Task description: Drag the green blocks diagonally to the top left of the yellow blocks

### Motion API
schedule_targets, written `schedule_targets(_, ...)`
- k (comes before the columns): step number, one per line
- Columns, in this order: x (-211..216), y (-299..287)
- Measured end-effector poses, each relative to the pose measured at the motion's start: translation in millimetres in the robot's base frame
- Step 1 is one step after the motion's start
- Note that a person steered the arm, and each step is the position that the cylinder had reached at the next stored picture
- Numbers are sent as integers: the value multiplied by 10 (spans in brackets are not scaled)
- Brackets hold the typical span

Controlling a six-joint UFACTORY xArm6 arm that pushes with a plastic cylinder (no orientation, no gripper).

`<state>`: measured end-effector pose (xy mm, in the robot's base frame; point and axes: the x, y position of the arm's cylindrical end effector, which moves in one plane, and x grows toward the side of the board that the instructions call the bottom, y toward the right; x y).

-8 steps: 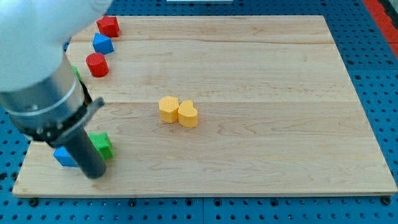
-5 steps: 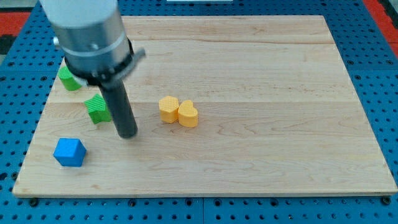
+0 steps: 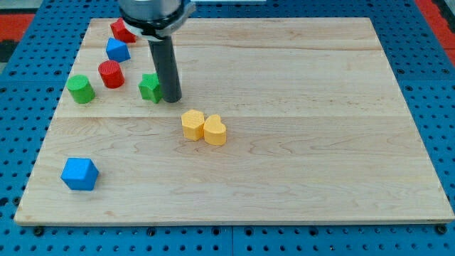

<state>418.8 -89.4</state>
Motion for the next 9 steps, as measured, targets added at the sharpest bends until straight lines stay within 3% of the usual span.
schedule_targets(1, 230, -749)
schedule_targets(3, 112, -2120)
schedule_targets(6, -322, -1462)
schedule_targets(7, -599, -1679)
schedule_targets(9, -484, -658)
